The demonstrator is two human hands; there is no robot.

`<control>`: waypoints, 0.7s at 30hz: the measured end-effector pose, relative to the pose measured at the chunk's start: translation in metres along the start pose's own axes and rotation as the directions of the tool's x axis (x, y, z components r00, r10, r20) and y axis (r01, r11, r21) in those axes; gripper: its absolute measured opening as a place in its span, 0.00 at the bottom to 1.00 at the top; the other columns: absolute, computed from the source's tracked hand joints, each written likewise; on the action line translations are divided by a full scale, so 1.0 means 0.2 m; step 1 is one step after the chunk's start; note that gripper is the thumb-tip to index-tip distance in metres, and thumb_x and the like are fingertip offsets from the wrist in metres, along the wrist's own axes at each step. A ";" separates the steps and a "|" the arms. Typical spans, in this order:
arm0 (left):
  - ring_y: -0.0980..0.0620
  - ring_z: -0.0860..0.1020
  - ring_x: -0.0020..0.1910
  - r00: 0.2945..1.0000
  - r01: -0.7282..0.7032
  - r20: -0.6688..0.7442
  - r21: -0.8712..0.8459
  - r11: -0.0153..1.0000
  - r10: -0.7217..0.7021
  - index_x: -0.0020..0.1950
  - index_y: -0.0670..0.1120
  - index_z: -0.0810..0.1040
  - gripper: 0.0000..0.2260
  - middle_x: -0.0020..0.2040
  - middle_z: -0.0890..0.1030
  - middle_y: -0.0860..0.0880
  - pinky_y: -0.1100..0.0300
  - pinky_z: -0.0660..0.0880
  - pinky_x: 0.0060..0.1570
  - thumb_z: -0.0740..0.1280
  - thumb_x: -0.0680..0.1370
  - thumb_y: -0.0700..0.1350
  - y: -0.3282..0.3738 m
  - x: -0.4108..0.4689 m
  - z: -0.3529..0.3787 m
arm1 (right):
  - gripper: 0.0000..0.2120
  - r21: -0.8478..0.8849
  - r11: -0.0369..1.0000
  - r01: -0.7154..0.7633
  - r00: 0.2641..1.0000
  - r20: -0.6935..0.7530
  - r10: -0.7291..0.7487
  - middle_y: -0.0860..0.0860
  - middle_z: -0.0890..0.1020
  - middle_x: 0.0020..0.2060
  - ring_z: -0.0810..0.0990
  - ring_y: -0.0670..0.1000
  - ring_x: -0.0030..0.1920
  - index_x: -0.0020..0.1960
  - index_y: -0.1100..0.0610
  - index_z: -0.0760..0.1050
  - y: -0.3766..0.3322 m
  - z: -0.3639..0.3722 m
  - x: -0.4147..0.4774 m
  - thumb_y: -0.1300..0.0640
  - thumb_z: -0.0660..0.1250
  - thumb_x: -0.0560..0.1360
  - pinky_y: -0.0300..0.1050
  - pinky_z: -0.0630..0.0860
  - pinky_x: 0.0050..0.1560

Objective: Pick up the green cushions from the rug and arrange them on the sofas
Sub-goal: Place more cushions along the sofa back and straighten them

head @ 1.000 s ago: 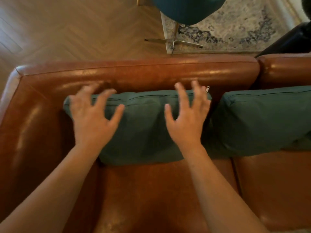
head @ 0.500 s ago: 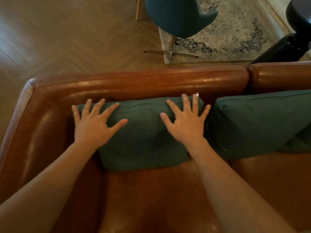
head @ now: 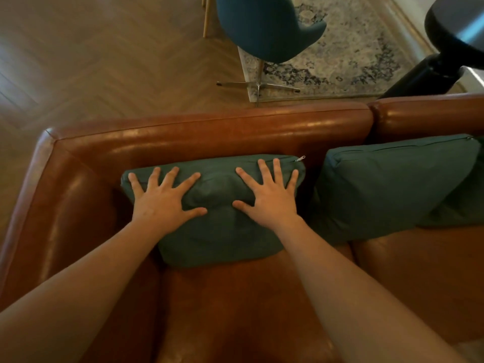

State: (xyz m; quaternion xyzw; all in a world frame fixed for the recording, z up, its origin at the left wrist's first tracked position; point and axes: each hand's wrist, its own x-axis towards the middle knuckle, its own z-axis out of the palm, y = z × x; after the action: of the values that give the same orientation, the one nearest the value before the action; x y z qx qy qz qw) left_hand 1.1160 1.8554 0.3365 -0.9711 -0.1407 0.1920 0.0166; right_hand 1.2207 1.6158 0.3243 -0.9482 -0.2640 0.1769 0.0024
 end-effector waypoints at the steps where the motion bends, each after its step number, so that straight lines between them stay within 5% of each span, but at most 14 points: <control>1: 0.37 0.47 0.84 1.000 0.004 0.006 -0.005 1.000 -0.004 0.81 0.72 0.38 0.44 0.86 0.50 0.50 0.22 0.42 0.74 0.47 0.68 0.84 0.00 0.01 -0.02 | 0.42 -0.003 1.000 -0.008 1.000 -0.003 0.008 0.52 0.41 0.88 0.32 0.64 0.85 0.85 0.29 0.39 0.00 -0.01 0.01 0.21 0.54 0.78 0.80 0.33 0.77; 8: 0.39 0.48 0.84 0.997 -0.018 -0.082 -0.033 0.999 0.015 0.83 0.67 0.42 0.45 0.86 0.51 0.46 0.26 0.46 0.76 0.53 0.71 0.82 0.00 -0.02 -0.10 | 0.43 0.010 1.000 0.011 1.000 -0.024 -0.011 0.54 0.37 0.87 0.32 0.65 0.85 0.86 0.33 0.42 -0.05 -0.16 -0.01 0.32 0.65 0.82 0.79 0.38 0.79; 13: 0.36 0.56 0.81 0.961 0.004 -0.275 -0.090 0.996 -0.028 0.80 0.63 0.61 0.40 0.81 0.62 0.43 0.29 0.52 0.77 0.58 0.72 0.79 -0.04 -0.06 -0.09 | 0.35 0.101 0.994 -0.044 0.970 -0.233 0.067 0.57 0.49 0.85 0.40 0.66 0.86 0.83 0.38 0.59 0.00 -0.13 -0.07 0.35 0.69 0.80 0.80 0.43 0.79; 17: 0.32 0.61 0.78 0.966 0.073 -0.241 -0.078 0.994 -0.090 0.78 0.65 0.64 0.39 0.77 0.68 0.42 0.25 0.51 0.74 0.52 0.72 0.81 -0.05 -0.04 -0.02 | 0.33 0.279 0.951 -0.132 0.977 -0.123 0.171 0.52 0.48 0.86 0.38 0.63 0.86 0.82 0.36 0.60 0.04 -0.03 -0.05 0.33 0.66 0.81 0.79 0.54 0.79; 21: 0.31 0.60 0.78 0.970 0.097 -0.215 -0.090 0.991 -0.115 0.79 0.64 0.63 0.39 0.77 0.68 0.41 0.24 0.50 0.74 0.53 0.72 0.80 -0.03 -0.01 -0.03 | 0.33 0.280 0.951 -0.133 0.981 -0.101 0.167 0.52 0.46 0.86 0.37 0.63 0.86 0.83 0.36 0.59 0.03 -0.03 -0.01 0.34 0.66 0.82 0.75 0.53 0.81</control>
State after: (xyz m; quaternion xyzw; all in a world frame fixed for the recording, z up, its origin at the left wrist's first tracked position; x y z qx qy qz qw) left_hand 1.1140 1.8598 0.3428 -0.9774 -0.1971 0.0766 0.0040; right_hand 1.2245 1.6103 0.3308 -0.9653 -0.1635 0.1523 0.1352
